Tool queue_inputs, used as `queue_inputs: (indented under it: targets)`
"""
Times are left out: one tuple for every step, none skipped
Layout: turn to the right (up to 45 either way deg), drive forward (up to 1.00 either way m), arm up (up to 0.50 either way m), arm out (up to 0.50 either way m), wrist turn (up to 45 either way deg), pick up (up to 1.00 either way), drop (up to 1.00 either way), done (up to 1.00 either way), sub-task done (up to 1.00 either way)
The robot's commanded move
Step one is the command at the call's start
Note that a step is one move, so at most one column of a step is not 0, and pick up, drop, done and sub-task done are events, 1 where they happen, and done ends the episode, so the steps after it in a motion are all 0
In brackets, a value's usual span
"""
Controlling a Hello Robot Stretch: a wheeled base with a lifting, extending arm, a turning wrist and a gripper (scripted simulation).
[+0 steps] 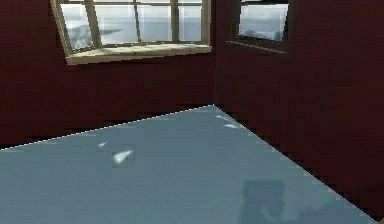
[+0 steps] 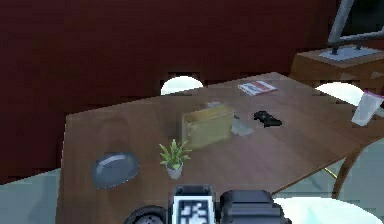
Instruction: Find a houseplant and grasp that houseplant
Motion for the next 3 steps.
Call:
queue_inputs:
  targets:
    - [0.0,0.00,0.00,0.24,0.0,0.00,0.00,0.00,0.00]
    - [0.0,0.00,0.00,0.00,45.0,0.00,0.00,0.00,0.00]
    - [0.0,0.00,0.00,0.00,45.0,0.00,0.00,0.00,0.00]
